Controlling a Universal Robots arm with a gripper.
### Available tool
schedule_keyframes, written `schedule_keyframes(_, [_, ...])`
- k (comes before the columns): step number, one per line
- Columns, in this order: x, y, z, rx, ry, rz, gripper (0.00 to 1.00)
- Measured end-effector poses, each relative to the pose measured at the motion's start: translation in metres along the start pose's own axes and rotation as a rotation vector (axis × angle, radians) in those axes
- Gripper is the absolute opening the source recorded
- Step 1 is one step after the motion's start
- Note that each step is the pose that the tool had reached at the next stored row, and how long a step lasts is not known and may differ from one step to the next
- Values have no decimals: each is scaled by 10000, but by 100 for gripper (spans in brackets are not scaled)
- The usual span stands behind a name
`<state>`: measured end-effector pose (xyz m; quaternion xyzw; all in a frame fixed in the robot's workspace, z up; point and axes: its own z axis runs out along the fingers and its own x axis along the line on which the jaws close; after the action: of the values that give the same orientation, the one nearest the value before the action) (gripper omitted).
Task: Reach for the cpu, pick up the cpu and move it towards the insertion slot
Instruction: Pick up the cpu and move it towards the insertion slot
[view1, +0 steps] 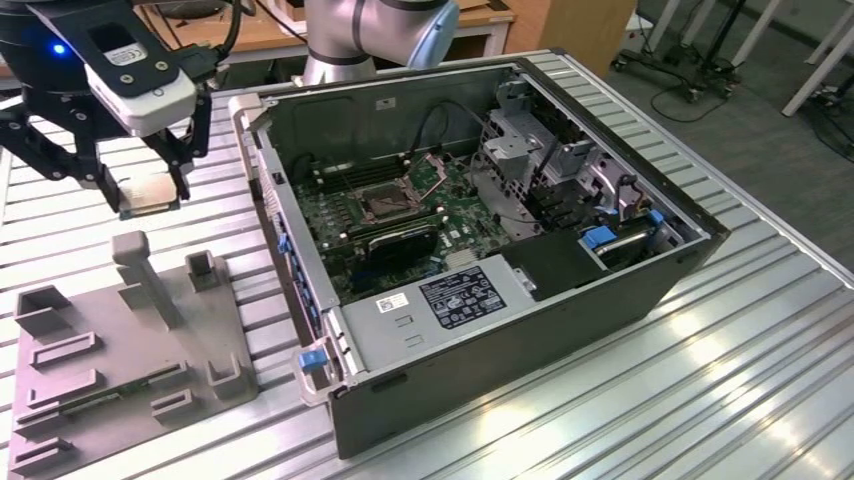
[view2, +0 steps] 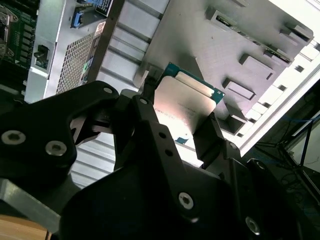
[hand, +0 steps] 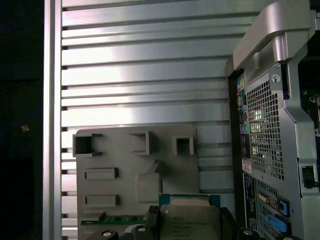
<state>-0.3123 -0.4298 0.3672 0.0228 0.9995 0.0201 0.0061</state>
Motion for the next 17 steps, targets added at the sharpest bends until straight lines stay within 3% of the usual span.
schedule_keyframes(10, [-225,43,8,1,39,2,55])
schedule_keyframes(17, [-319,169,15,17,40,1,55])
